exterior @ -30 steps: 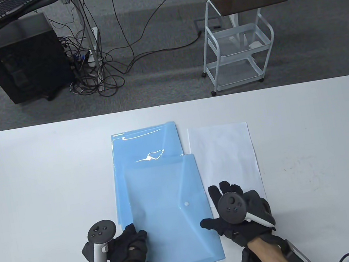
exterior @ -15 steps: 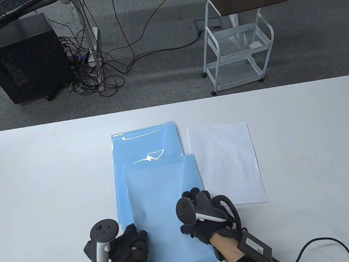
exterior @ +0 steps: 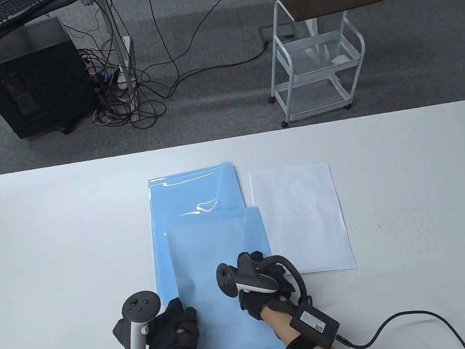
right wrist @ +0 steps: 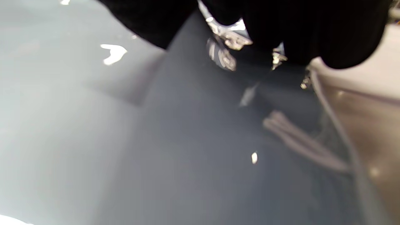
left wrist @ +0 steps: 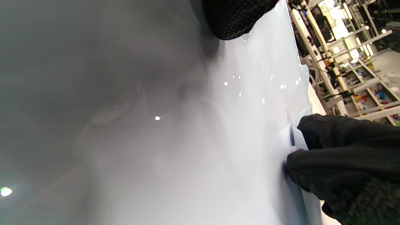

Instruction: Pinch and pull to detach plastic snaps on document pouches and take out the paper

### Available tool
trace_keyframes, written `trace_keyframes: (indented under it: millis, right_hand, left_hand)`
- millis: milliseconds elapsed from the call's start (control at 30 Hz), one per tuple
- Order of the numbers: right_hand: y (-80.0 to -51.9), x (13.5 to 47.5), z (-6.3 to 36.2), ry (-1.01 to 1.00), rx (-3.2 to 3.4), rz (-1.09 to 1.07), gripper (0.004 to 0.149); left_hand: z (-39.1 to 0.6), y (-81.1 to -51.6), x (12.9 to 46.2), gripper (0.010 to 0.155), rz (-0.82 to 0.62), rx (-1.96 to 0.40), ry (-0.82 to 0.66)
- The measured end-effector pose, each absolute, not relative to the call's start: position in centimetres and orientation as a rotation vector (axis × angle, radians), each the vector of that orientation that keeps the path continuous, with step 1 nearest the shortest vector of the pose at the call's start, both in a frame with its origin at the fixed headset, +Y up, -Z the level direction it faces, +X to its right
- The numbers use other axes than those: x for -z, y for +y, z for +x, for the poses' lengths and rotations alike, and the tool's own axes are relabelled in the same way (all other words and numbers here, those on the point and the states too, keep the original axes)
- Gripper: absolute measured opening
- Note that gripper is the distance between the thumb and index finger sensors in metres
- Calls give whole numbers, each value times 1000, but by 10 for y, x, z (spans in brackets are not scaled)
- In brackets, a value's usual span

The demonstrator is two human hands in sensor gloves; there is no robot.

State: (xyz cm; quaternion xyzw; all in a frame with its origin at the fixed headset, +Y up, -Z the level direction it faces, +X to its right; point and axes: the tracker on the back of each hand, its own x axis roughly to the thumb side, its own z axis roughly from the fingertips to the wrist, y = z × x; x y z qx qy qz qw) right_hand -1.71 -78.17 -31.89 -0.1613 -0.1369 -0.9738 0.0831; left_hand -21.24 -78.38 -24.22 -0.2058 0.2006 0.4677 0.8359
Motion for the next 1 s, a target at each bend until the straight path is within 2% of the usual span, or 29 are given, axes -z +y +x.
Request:
trace_keyframes:
  millis: [333, 633, 733, 867, 1000]
  right_hand:
    - [-782, 337, -34, -382, 2814, -430, 65]
    - [-790, 337, -45, -313, 2696, -463, 63]
    - [-788, 341, -33, -202, 2678, -466, 59]
    - [-779, 344, -23, -352, 2837, -449, 66]
    - [-768, 342, -14, -389, 2929, -461, 68]
  left_hand:
    - [-211, -785, 241, 49, -426, -974, 423]
    - [-210, -784, 242, 49, -427, -945, 411]
    - [-210, -784, 241, 49, -425, -922, 409]
    - [-210, -784, 241, 49, -424, -934, 417]
    - [-211, -784, 241, 49, -425, -942, 422]
